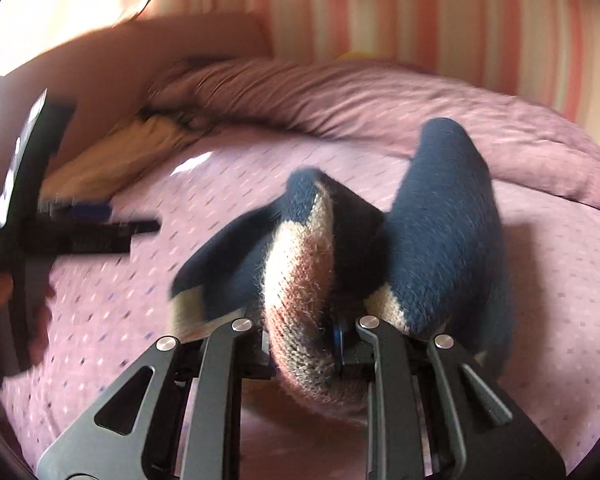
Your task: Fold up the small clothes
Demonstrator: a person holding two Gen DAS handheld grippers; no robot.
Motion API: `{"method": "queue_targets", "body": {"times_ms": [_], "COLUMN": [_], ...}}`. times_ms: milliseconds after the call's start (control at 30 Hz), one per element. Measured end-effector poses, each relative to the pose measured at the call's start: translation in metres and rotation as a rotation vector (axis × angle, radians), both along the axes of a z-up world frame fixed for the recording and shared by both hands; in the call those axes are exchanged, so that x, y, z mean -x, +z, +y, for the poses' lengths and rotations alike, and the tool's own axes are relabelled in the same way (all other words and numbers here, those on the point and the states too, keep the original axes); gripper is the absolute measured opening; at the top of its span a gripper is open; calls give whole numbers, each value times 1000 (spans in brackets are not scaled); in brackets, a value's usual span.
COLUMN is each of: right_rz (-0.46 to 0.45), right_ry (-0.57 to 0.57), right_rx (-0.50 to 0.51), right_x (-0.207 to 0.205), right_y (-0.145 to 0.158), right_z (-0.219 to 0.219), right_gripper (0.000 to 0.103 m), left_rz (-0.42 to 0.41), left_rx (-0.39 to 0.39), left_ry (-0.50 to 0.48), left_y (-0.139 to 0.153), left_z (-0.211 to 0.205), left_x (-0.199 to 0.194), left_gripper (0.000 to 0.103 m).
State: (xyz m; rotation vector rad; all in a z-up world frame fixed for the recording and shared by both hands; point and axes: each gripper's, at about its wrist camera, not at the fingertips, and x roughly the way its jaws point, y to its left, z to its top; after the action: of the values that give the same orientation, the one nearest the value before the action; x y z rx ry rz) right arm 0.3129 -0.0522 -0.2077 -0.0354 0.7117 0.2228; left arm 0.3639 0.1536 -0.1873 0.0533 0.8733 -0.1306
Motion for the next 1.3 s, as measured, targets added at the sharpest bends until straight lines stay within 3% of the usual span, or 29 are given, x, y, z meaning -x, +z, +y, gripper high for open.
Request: {"method": "queue_targets", "body": {"times_ms": [200, 333, 433, 567, 667, 800, 933, 1100, 1300], "right_rz": [159, 162, 173, 136, 83, 48, 64, 68, 66], "right_ry": [56, 79, 108, 162, 160, 67, -52, -153, -236], "right_rx": [59, 70, 42, 8, 10, 44, 27, 31, 14], "right_x": [-15, -13, -11, 6, 23, 29, 24, 24, 34], "right_y": [-59, -51, -39, -13, 7, 15, 12, 9, 3], "right_z": [38, 41, 35, 30, 15, -23, -72, -122, -165], "right_gripper": [19, 21, 33, 70, 83, 86, 86, 86, 86], "left_rz": [28, 41, 43, 33, 26, 32, 50, 105, 161], "left_rx": [49, 47, 55, 53, 70, 152, 157, 147, 204], "left_ry": [35, 19, 7, -11, -36, -109, -192, -265, -275], "left_y": [-12, -18, -17, -9, 1, 14, 13, -9, -33], "left_z": [25, 23, 15, 3, -8, -38, -85, -131, -154], "left_x": [7, 13, 14, 13, 13, 14, 16, 15, 15], "left_gripper": [91, 91, 91, 91, 91, 91, 91, 91, 91]}}
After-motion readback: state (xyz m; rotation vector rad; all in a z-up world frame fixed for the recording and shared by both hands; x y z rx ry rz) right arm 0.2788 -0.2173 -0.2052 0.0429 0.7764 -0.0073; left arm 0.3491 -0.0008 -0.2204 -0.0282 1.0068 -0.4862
